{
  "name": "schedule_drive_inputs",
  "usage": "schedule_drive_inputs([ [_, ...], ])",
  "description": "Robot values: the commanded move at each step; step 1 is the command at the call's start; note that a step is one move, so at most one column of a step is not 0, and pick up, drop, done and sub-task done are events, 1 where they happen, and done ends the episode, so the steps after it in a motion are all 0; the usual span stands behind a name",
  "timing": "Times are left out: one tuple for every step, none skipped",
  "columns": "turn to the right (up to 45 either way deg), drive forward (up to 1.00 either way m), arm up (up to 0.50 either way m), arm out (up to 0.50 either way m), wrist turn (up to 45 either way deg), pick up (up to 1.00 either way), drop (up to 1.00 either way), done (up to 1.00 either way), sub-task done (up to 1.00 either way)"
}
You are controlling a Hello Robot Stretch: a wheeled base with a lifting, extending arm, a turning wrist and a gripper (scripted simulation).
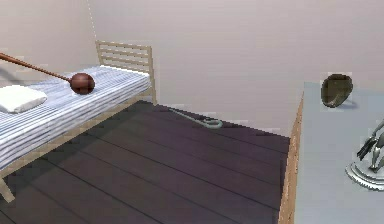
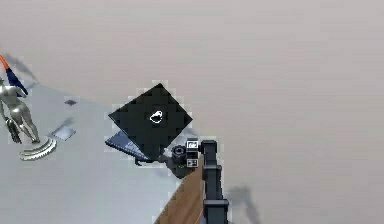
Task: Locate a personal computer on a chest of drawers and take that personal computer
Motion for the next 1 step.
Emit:
schedule_drive_inputs([
  [0.0,0.0,0.0,0.0,0.0,0.0,0.0,1.0,0.0],
])
